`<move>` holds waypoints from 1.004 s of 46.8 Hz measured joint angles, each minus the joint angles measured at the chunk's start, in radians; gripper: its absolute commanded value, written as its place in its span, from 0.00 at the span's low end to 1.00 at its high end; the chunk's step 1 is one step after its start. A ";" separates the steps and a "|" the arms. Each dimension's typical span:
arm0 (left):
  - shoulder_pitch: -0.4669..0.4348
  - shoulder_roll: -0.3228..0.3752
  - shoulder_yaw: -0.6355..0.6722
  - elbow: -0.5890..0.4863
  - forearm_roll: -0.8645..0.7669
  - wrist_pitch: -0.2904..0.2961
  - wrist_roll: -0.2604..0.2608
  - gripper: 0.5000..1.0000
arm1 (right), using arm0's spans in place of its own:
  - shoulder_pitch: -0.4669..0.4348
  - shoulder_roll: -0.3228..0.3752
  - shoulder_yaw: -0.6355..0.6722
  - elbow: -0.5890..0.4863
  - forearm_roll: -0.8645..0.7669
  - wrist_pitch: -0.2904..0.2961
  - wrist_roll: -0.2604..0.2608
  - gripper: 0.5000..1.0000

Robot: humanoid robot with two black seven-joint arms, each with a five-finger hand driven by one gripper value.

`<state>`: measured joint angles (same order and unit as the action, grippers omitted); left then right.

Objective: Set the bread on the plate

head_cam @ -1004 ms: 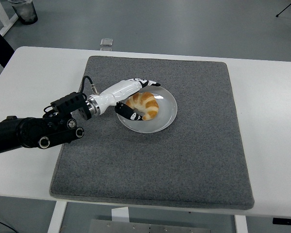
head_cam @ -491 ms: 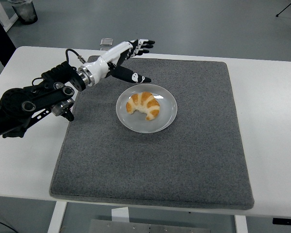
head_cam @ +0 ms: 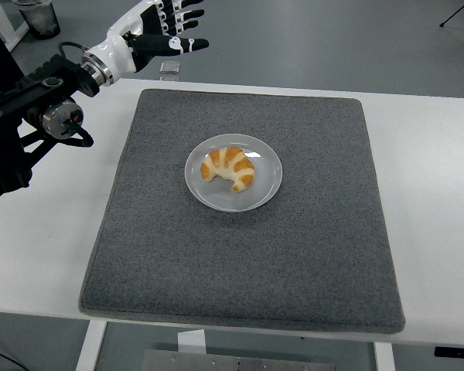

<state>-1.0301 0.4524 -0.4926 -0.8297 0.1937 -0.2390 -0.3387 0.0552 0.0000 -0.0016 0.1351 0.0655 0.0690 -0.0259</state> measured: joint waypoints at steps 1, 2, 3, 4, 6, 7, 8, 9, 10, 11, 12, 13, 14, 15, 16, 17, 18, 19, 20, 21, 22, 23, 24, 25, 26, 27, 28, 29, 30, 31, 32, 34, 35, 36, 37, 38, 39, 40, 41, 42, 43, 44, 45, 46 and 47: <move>-0.001 0.000 0.000 0.015 -0.033 -0.014 0.000 0.99 | 0.000 0.000 0.000 0.000 0.000 0.000 0.000 0.90; -0.003 -0.001 0.000 0.029 -0.061 -0.025 0.000 0.99 | 0.000 0.000 0.000 0.000 0.000 0.000 0.000 0.90; -0.005 -0.001 0.000 0.045 -0.089 -0.039 0.000 0.99 | 0.000 0.000 0.000 0.000 0.000 0.000 0.000 0.91; -0.005 -0.002 0.000 0.059 -0.107 -0.048 0.000 0.99 | 0.000 0.000 0.000 0.000 0.000 0.000 0.000 0.90; -0.004 -0.004 0.001 0.082 -0.128 -0.061 0.000 0.99 | 0.000 0.000 0.000 0.001 0.000 0.000 0.000 0.90; -0.003 -0.005 0.001 0.096 -0.136 -0.066 0.000 0.99 | 0.000 0.000 0.000 0.001 0.000 0.000 0.000 0.90; 0.000 -0.006 0.001 0.106 -0.140 -0.068 0.000 0.99 | 0.000 0.000 0.000 0.001 0.000 0.000 0.000 0.90; 0.002 -0.008 0.002 0.114 -0.142 -0.070 0.000 0.99 | 0.000 0.000 0.000 0.001 0.000 0.000 0.000 0.90; 0.005 -0.009 0.002 0.124 -0.144 -0.073 0.000 0.99 | 0.000 0.000 0.000 0.001 0.000 0.000 0.000 0.90; 0.007 -0.010 0.002 0.131 -0.145 -0.074 -0.001 0.99 | 0.000 0.000 0.000 0.001 0.000 0.000 0.000 0.90; 0.009 -0.011 0.002 0.138 -0.145 -0.074 -0.001 0.99 | 0.000 0.000 0.000 0.001 0.000 0.000 0.000 0.90; 0.009 -0.012 0.002 0.143 -0.146 -0.075 -0.001 0.99 | 0.000 0.000 0.000 0.001 0.000 0.000 0.000 0.90; 0.010 -0.013 0.001 0.147 -0.147 -0.075 -0.002 0.99 | 0.000 0.000 0.000 0.001 0.000 0.000 0.000 0.90; 0.012 -0.014 0.001 0.150 -0.148 -0.076 -0.002 0.99 | 0.000 0.000 0.000 0.001 0.000 0.000 0.000 0.90; 0.014 -0.015 0.001 0.151 -0.149 -0.077 -0.002 0.99 | 0.000 0.000 0.000 0.002 0.000 0.000 0.000 0.90; 0.017 -0.015 0.001 0.153 -0.154 -0.079 -0.002 0.99 | 0.000 0.000 0.000 0.002 0.001 0.000 0.000 0.90; 0.020 -0.016 0.001 0.153 -0.160 -0.082 -0.002 0.99 | 0.000 0.000 0.000 0.002 0.001 0.000 0.000 0.90; 0.023 -0.016 0.001 0.153 -0.167 -0.085 -0.001 0.99 | 0.000 0.000 0.000 0.002 0.001 0.000 0.000 0.90; 0.026 -0.016 0.001 0.153 -0.175 -0.088 -0.001 0.99 | 0.000 0.000 0.000 0.002 0.000 0.000 0.000 0.90; 0.030 -0.016 0.000 0.153 -0.188 -0.091 -0.001 0.99 | 0.000 0.000 0.000 0.002 0.001 0.000 0.000 0.90; 0.033 -0.017 0.001 0.154 -0.203 -0.094 0.000 0.99 | 0.000 0.000 0.000 0.002 0.001 0.000 0.000 0.90; 0.035 -0.018 0.001 0.155 -0.211 -0.095 0.001 0.99 | 0.000 0.000 0.000 0.002 0.001 0.000 0.000 0.90; 0.038 -0.019 0.001 0.158 -0.227 -0.097 0.002 0.99 | 0.000 0.000 0.000 0.002 0.001 0.000 0.000 0.90; 0.041 -0.022 0.002 0.162 -0.240 -0.100 0.003 0.99 | 0.000 0.000 0.000 0.002 0.001 0.000 0.000 0.90; 0.044 -0.028 0.003 0.167 -0.252 -0.102 0.005 0.99 | 0.000 0.000 0.000 0.002 0.001 0.000 0.000 0.90; 0.049 -0.038 0.004 0.176 -0.265 -0.106 0.007 0.99 | 0.000 0.000 0.000 0.002 0.000 0.000 0.000 0.90; 0.054 -0.047 0.004 0.185 -0.273 -0.109 0.009 0.99 | 0.000 0.000 0.000 0.002 0.000 0.000 0.000 0.90; 0.059 -0.055 0.005 0.195 -0.279 -0.112 0.010 0.99 | 0.000 0.000 0.000 0.002 0.001 0.000 0.000 0.90; 0.063 -0.062 0.005 0.206 -0.282 -0.116 0.013 0.99 | 0.000 0.000 0.000 0.002 0.001 0.000 0.000 0.90; 0.067 -0.072 0.005 0.220 -0.284 -0.120 0.016 0.99 | 0.000 0.000 0.000 0.002 0.001 0.000 0.000 0.90; 0.071 -0.080 0.005 0.232 -0.285 -0.123 0.020 0.99 | 0.000 0.000 0.000 0.002 0.000 0.000 0.000 0.90; 0.080 -0.098 0.005 0.252 -0.286 -0.130 0.027 0.99 | 0.000 0.000 0.000 0.002 0.001 0.000 0.000 0.90; 0.084 -0.103 0.005 0.259 -0.286 -0.132 0.030 0.99 | 0.000 0.000 0.000 0.002 0.001 0.000 0.000 0.91; 0.087 -0.108 0.005 0.262 -0.287 -0.134 0.033 0.99 | 0.000 0.000 0.000 0.002 0.001 0.000 0.000 0.90; 0.089 -0.111 0.005 0.265 -0.287 -0.135 0.036 0.99 | 0.000 0.000 0.000 0.002 0.000 0.000 0.000 0.90; 0.091 -0.113 0.005 0.265 -0.287 -0.136 0.038 0.99 | 0.000 0.000 0.000 0.002 0.000 0.000 0.000 0.90; 0.093 -0.114 0.004 0.265 -0.287 -0.137 0.039 0.99 | 0.000 0.000 0.000 0.002 0.000 0.000 0.000 0.91; 0.093 -0.115 0.004 0.265 -0.287 -0.137 0.039 0.99 | 0.000 0.000 0.000 0.002 0.001 0.000 0.000 0.90; 0.094 -0.115 0.003 0.264 -0.287 -0.138 0.039 0.99 | 0.000 0.000 0.000 0.002 0.001 0.000 0.000 0.90; 0.094 -0.116 0.003 0.264 -0.287 -0.138 0.039 0.99 | 0.000 0.000 0.000 0.002 0.000 0.000 0.000 0.90; 0.095 -0.116 0.002 0.263 -0.287 -0.138 0.039 0.99 | 0.000 0.000 0.000 0.002 0.000 0.000 0.000 0.90; 0.095 -0.117 0.001 0.263 -0.287 -0.138 0.039 0.99 | 0.000 0.000 0.000 0.002 0.000 0.000 0.000 0.90; 0.096 -0.117 0.001 0.263 -0.287 -0.139 0.039 0.99 | 0.000 0.000 0.000 0.002 0.000 0.001 0.000 0.90; 0.096 -0.117 0.001 0.262 -0.287 -0.140 0.039 0.99 | 0.000 0.000 0.000 0.002 0.000 0.001 0.000 0.90; 0.096 -0.117 0.000 0.262 -0.287 -0.140 0.039 0.99 | 0.000 0.000 0.000 0.002 0.000 0.001 0.000 0.90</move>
